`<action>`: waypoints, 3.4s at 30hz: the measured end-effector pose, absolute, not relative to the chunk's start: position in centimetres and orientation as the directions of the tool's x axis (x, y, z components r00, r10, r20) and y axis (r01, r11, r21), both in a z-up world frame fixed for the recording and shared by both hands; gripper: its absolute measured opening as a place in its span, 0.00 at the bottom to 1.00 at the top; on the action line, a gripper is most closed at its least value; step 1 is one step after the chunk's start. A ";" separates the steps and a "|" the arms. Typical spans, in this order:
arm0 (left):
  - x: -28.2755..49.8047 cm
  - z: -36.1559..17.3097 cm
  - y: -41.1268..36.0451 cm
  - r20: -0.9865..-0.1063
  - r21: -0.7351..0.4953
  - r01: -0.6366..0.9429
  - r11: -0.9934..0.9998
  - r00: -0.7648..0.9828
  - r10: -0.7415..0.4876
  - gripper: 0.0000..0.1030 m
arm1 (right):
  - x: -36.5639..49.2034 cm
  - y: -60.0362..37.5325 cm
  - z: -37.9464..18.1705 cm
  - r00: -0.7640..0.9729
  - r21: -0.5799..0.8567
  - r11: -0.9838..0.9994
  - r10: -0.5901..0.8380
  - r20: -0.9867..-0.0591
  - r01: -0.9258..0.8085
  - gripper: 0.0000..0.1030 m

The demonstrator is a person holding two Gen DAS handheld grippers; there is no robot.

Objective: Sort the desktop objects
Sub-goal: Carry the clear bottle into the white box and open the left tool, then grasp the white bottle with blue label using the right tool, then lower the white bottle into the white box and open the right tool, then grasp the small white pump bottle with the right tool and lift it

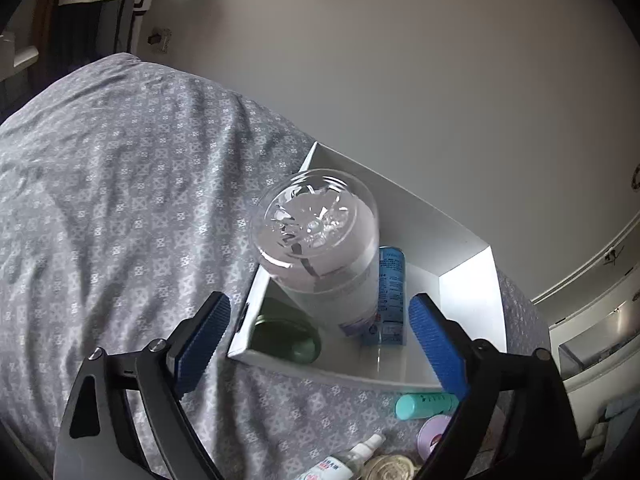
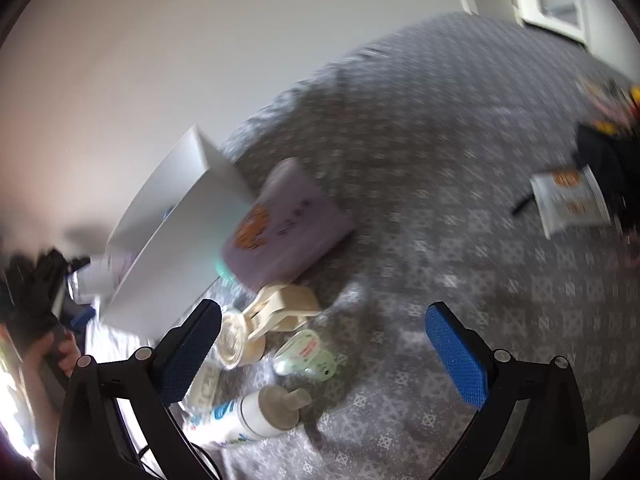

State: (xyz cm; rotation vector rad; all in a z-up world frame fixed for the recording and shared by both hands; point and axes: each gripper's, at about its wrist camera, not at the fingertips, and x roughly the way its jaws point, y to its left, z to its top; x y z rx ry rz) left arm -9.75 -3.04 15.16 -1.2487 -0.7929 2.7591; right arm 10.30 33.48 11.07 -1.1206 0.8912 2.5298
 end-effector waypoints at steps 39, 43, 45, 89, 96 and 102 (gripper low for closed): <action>8.0 9.8 -5.3 -0.670 -0.205 -0.056 -0.977 -0.719 0.182 0.98 | 8.6 22.8 20.0 -0.803 0.372 -0.890 -0.011 -0.597 -0.264 0.42; 8.0 9.7 -5.2 -0.673 -0.206 -0.057 -0.977 -0.717 0.183 0.98 | 3.0 21.5 26.7 -0.877 0.213 -0.952 0.097 -0.470 -0.220 0.42; 7.9 9.6 -5.3 -0.672 -0.211 -0.049 -0.976 -0.718 0.182 0.98 | -0.2 20.4 28.0 -0.878 0.108 -0.968 0.153 -0.453 -0.225 0.42; 7.2 8.5 -5.9 -0.707 -0.224 -0.009 -0.975 -0.687 0.169 0.98 | -8.3 8.1 15.0 -0.730 -0.455 -0.874 0.199 -0.654 0.170 1.00; 7.2 8.3 -6.3 -0.715 -0.219 0.031 -0.975 -0.685 0.139 0.98 | -1.8 14.3 17.1 -0.720 -0.240 -0.963 0.080 -0.689 0.123 1.00; 7.7 8.8 -7.0 -0.690 -0.225 0.068 -0.972 -0.715 0.110 0.98 | 0.6 16.8 13.4 -0.519 -0.008 -0.992 -0.060 -0.853 0.128 0.99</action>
